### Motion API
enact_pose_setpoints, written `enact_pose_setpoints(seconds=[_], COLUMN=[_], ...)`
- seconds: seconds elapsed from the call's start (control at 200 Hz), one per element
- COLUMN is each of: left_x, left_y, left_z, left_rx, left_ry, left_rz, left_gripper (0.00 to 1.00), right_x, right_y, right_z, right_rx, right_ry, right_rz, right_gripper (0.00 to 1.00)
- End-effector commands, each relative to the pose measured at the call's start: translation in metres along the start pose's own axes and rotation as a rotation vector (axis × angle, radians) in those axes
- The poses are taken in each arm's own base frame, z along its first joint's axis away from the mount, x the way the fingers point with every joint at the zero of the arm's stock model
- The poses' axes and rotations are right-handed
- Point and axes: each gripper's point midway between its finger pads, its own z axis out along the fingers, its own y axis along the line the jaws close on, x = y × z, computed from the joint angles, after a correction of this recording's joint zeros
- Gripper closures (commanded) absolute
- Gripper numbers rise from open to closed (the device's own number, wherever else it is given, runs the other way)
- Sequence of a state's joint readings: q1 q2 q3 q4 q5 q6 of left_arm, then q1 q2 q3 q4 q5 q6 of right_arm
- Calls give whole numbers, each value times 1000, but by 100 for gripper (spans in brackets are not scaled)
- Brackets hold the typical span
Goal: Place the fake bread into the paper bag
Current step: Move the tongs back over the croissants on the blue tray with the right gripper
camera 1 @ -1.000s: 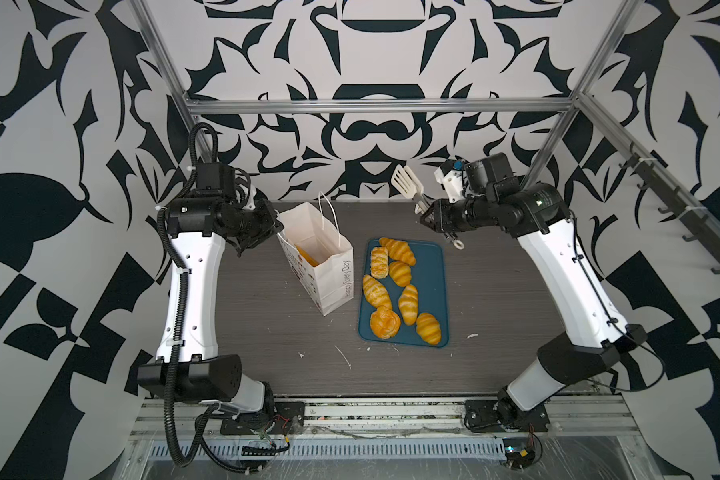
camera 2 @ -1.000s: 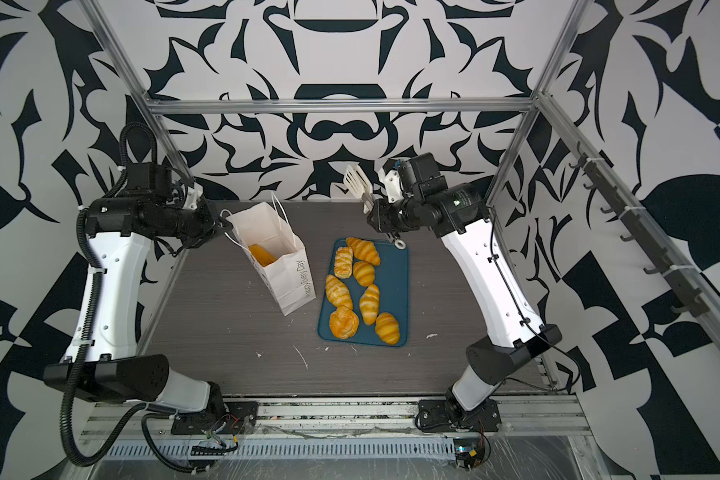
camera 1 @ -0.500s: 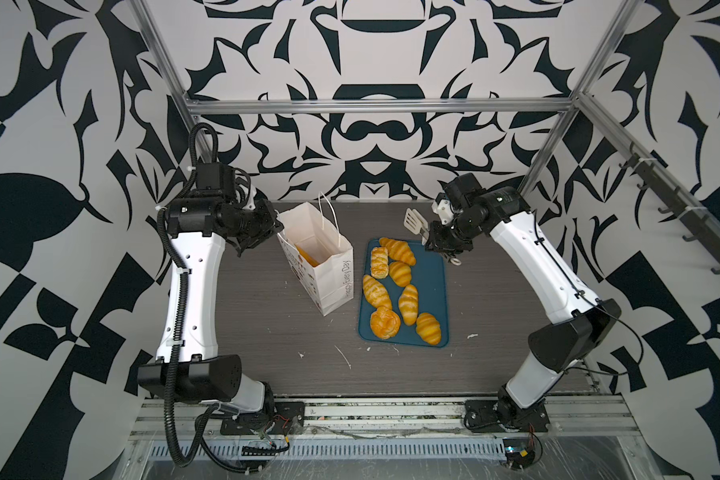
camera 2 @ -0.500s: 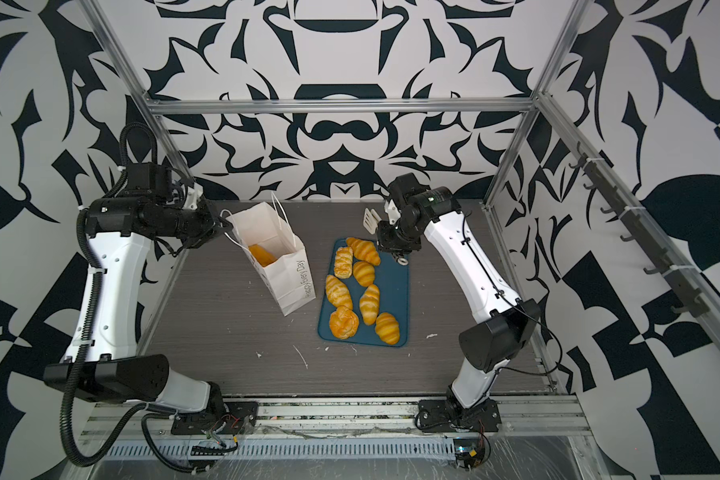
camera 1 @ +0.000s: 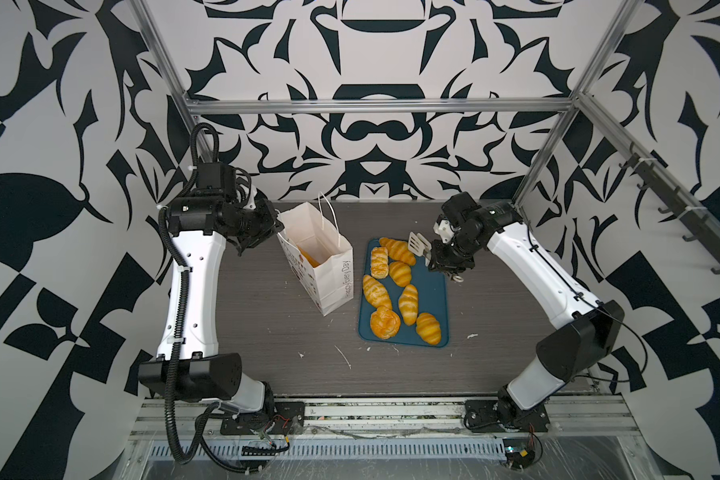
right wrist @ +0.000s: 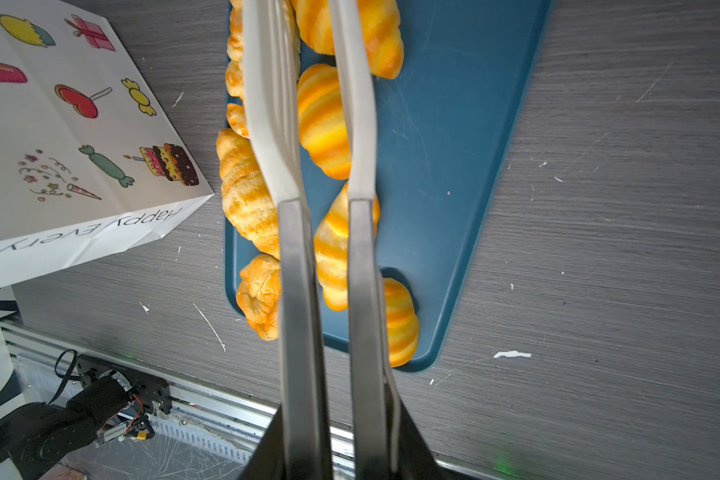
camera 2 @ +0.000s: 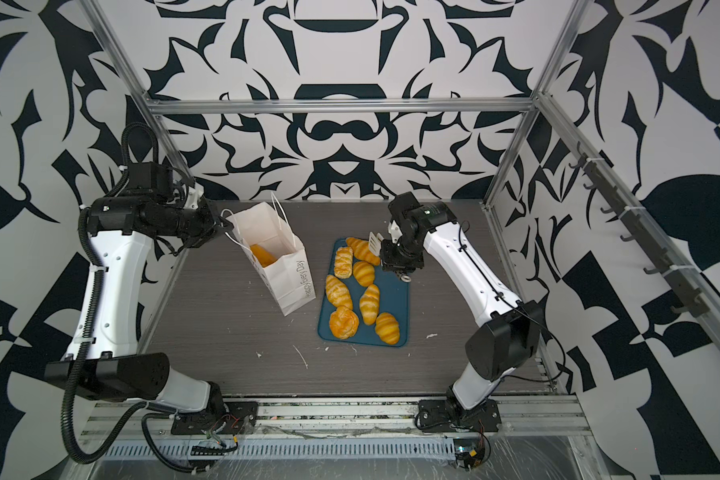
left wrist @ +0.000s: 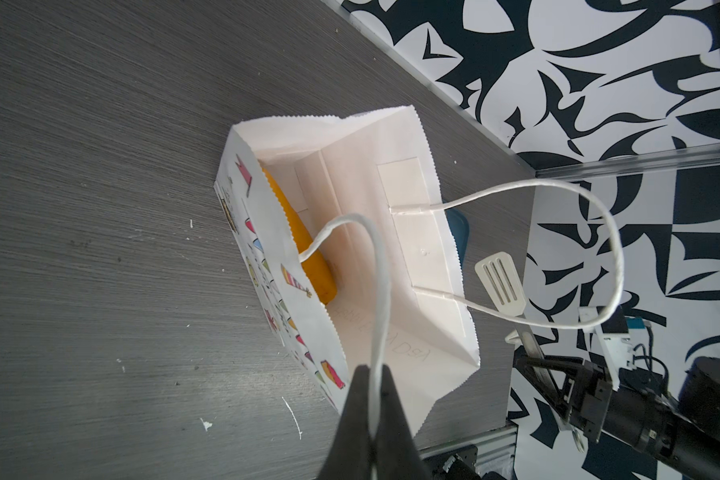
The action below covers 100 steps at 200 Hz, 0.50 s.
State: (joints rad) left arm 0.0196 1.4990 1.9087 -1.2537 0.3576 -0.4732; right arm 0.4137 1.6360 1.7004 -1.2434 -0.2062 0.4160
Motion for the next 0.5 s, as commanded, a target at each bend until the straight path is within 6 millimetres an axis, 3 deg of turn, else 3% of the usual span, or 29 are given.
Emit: enact_pose_setpoints(seconds=[0.0, 0.495], left_x=[3, 6], left_y=[1, 4], left_z=[-1, 1], left_rx=[-4, -8], left_ry=[22, 29], left_rz=[-13, -17], left_gripper=[100, 100], right_x=[-3, 11], right_y=[9, 0], right_z=[-13, 14], right_rx=[-49, -35], right_ry=[-61, 8], right_rz=[-8, 21], right_gripper=[67, 62])
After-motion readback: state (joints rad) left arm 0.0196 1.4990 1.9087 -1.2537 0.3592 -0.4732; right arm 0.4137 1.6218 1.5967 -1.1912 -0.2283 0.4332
